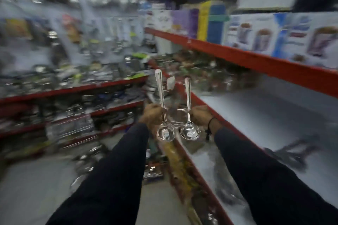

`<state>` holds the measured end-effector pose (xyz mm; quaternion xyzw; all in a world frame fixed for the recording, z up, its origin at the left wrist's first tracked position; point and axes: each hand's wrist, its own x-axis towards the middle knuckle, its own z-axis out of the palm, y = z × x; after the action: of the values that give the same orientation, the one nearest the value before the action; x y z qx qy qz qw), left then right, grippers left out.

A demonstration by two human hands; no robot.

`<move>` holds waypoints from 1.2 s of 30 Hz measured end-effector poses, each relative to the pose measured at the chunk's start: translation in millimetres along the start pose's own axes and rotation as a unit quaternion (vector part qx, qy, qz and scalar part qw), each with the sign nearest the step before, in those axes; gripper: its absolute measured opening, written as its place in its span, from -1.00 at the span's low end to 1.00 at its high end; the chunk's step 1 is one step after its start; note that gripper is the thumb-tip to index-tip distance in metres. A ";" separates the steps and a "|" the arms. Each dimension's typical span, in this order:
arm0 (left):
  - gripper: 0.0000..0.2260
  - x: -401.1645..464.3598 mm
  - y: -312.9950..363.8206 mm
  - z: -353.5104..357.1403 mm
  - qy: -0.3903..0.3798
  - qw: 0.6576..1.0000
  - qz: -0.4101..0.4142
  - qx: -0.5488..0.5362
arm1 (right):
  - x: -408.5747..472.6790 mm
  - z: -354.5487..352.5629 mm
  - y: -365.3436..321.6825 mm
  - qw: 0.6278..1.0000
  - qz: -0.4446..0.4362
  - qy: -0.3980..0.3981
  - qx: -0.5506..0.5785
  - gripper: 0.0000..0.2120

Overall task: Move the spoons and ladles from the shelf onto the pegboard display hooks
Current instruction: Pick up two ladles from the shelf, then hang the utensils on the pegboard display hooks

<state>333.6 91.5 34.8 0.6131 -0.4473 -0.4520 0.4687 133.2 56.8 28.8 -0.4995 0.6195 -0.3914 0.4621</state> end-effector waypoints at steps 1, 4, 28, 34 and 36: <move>-0.82 -10.6 -6.3 -41.2 0.051 0.999 -0.006 -0.001 | -1.4 40.8 -10.7 0.998 0.000 -0.062 0.002 -0.75; -0.84 -51.0 -21.3 -140.7 0.160 0.986 -0.021 -0.033 | -14.7 146.6 -35.1 0.975 -0.019 -0.221 0.028 -0.75; -0.89 -536.1 -22.2 -350.1 0.808 0.589 -0.022 0.025 | -483.3 456.2 -144.5 0.589 -0.274 -0.759 -0.038 -0.69; -0.90 -556.8 -19.5 -354.8 0.812 0.584 -0.011 -0.018 | -521.0 448.0 -154.8 0.560 -0.288 -0.777 -0.022 -0.80; -0.89 -559.2 -24.9 -356.6 0.814 0.580 -0.022 -0.017 | -531.1 449.7 -156.3 0.555 -0.256 -0.791 -0.018 -0.74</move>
<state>576.9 699.9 140.2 0.7255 0.1433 0.2190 0.6365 646.0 536.7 153.3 -0.7539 -0.1420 0.0710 0.6375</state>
